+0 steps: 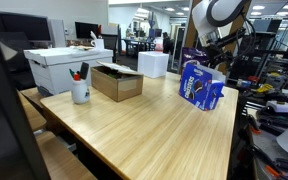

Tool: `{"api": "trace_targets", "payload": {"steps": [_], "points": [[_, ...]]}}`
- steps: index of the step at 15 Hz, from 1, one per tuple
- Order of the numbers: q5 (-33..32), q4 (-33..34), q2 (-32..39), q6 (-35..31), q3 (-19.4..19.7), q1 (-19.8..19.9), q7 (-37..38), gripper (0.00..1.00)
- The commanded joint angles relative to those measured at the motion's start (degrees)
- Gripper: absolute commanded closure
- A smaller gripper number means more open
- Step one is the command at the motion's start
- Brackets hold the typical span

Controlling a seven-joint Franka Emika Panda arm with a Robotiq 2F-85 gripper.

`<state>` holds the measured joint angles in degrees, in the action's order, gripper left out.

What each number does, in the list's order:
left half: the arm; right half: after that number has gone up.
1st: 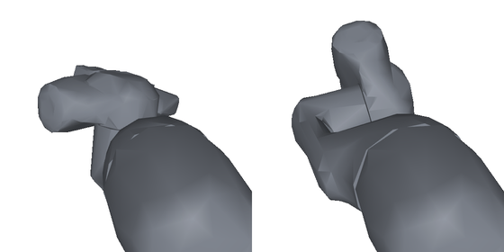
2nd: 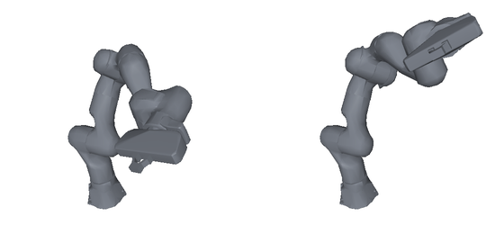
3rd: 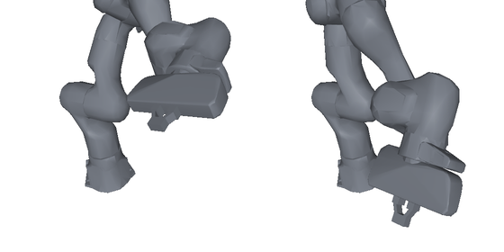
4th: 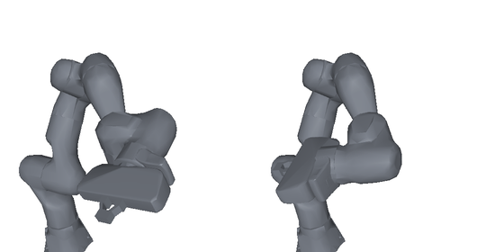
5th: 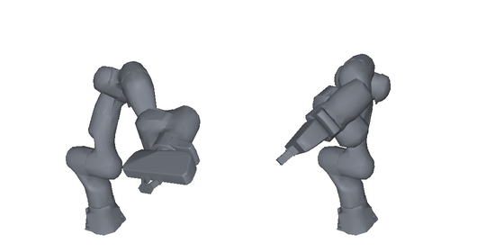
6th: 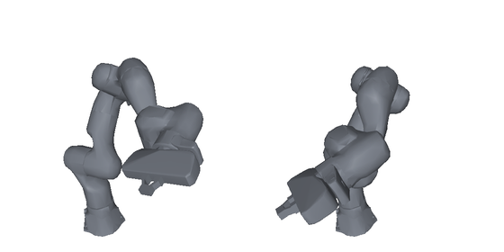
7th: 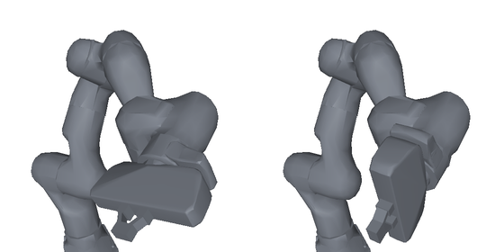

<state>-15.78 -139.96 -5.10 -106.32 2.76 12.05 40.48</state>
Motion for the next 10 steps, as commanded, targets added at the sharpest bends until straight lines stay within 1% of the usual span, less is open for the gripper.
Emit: {"api": "trace_targets", "payload": {"steps": [1,7,10], "points": [[0.8,2.8,3.5,2.1,1.1,-2.0,-1.5,0.00],[1.9,6.2,8.1,3.8,2.3,-3.7,-2.8,0.00],[5.4,7.9,10.0,5.2,2.6,-4.1,-5.1,0.00]]}}
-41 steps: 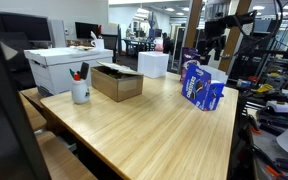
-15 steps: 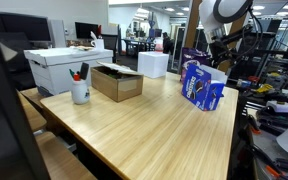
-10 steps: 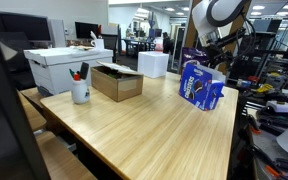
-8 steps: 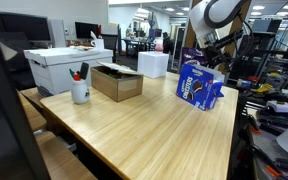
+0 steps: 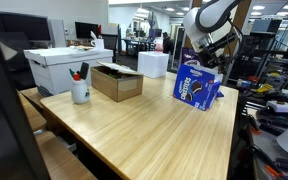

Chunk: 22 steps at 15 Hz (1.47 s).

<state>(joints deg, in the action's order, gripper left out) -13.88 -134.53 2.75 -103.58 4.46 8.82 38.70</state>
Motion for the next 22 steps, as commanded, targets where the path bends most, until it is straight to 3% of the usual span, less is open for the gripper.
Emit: {"api": "trace_targets", "payload": {"steps": [1,11,16,22], "points": [[4.5,3.0,2.5,2.8,1.1,-1.0,-3.8,0.00],[15.4,6.9,5.9,3.2,2.5,-0.9,-6.1,0.00],[10.3,5.2,3.8,-2.3,3.8,-2.0,6.0,0.00],[5.4,4.5,0.8,-2.7,6.4,-0.6,12.1,0.00]]}}
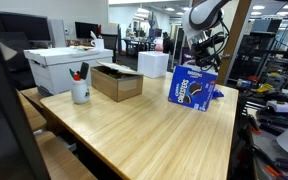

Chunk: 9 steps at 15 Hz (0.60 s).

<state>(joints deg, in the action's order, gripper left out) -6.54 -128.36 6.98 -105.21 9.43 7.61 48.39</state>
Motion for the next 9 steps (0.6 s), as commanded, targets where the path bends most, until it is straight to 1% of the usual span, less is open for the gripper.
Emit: {"api": "trace_targets", "payload": {"steps": [1,3,5,6,7,9], "points": [[-2.6,-2.3,-4.5,-2.6,1.7,0.7,1.1,0.00],[-6.4,-5.0,-8.2,-7.5,1.5,0.4,-1.8,0.00],[-9.9,-7.3,-11.4,-10.1,0.8,0.1,-3.2,0.00],[-6.9,-2.4,-5.8,-6.8,1.1,0.8,-1.2,0.00],[-7.3,-2.9,-6.9,-7.0,0.9,0.9,-1.3,0.00],[-7.3,-2.8,-6.7,-7.0,0.9,0.9,-1.3,0.00]]}}
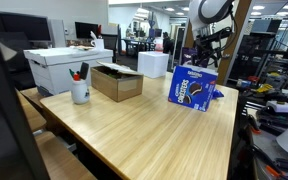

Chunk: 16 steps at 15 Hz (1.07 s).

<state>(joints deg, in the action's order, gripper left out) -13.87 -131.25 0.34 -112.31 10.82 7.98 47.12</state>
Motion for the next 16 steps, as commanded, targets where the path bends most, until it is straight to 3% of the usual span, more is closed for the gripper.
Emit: {"api": "trace_targets", "payload": {"steps": [1,6,10,14,16], "points": [[0.0,0.2,0.3,0.1,-0.4,0.5,0.0,0.00],[-2.9,-2.0,-2.4,1.2,-0.7,0.2,-4.2,0.00],[-9.7,-11.6,-14.5,-6.2,-2.0,0.8,-4.0,0.00],[-7.2,-16.8,-20.4,-9.6,-2.6,2.3,-3.0,0.00],[-3.9,-18.7,-19.8,-8.1,-3.0,3.6,-0.2,0.00]]}}
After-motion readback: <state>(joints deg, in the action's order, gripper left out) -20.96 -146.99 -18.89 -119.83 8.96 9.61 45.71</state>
